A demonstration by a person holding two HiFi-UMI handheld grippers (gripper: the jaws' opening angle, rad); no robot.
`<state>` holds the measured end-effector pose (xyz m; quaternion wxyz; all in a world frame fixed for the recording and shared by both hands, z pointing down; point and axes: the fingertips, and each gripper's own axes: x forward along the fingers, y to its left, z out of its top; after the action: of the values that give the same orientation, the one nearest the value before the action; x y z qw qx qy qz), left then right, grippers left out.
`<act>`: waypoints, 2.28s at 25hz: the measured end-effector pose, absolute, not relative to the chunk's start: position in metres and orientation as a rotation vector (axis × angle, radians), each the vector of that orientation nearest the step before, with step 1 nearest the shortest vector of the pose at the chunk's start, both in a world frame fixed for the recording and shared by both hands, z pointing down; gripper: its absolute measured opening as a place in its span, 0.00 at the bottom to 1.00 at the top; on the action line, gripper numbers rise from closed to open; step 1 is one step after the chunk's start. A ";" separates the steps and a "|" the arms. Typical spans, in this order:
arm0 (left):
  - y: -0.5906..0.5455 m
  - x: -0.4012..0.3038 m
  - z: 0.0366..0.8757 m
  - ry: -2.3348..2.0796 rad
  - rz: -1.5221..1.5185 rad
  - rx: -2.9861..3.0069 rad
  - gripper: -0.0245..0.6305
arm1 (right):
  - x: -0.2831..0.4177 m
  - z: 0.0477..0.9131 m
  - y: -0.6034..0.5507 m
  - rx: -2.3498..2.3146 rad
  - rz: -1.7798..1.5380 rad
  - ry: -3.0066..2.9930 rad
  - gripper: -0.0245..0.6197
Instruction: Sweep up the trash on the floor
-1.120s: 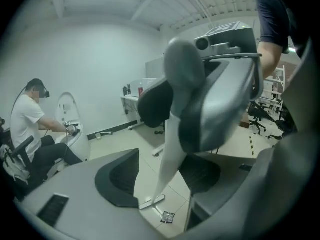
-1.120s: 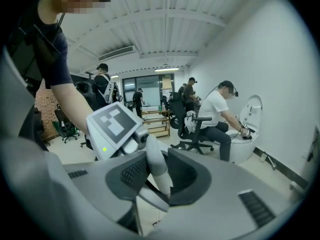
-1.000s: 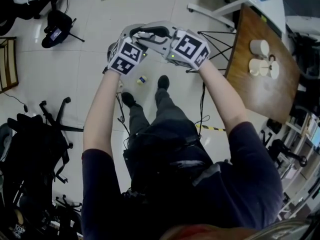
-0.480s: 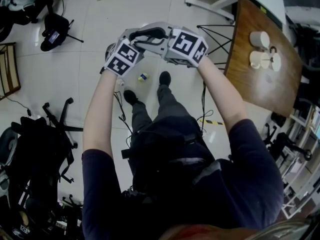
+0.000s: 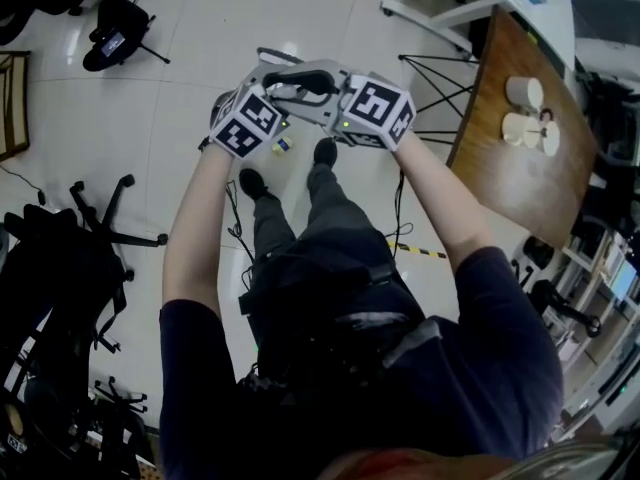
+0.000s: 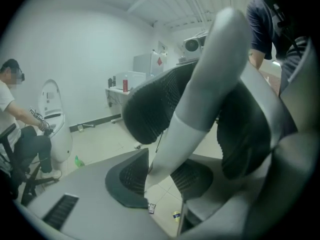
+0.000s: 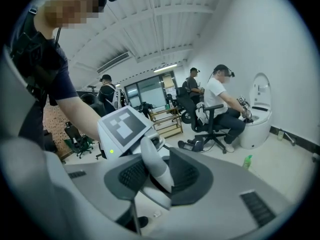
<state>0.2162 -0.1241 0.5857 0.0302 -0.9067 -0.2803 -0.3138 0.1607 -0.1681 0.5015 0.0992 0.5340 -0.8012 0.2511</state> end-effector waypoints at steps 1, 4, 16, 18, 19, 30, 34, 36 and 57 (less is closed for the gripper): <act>-0.126 0.210 0.585 -0.847 -0.958 -2.816 0.20 | 0.153 0.502 -0.170 1.573 0.745 -2.377 0.26; -0.133 0.189 0.585 -0.819 -0.954 -2.876 0.21 | 0.131 0.502 -0.177 1.546 0.759 -2.386 0.26; -0.146 0.130 0.573 -0.918 -1.021 -2.865 0.21 | 0.079 0.490 -0.197 1.551 0.806 -2.378 0.26; -0.145 0.116 0.574 -0.926 -1.022 -2.862 0.21 | 0.066 0.490 -0.197 1.562 0.815 -2.374 0.26; -0.145 0.110 0.574 -0.927 -1.020 -2.863 0.21 | 0.060 0.490 -0.197 1.567 0.815 -2.375 0.26; -0.160 0.059 0.569 -0.949 -1.046 -2.887 0.21 | 0.012 0.486 -0.214 1.614 0.853 -2.372 0.27; -0.170 0.040 0.569 -0.929 -1.052 -2.911 0.21 | -0.009 0.486 -0.224 1.560 0.857 -2.393 0.27; -0.176 0.031 0.569 -0.911 -1.047 -2.929 0.21 | -0.019 0.486 -0.229 1.540 0.858 -2.407 0.27; -0.177 0.047 0.553 -0.896 -1.012 -2.836 0.18 | 0.001 0.467 -0.233 1.578 0.654 -2.323 0.24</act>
<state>0.0472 -0.1774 0.5526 0.0001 -0.9027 -0.2853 -0.3220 0.0011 -0.2325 0.4674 0.1287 0.5427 -0.7990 0.2248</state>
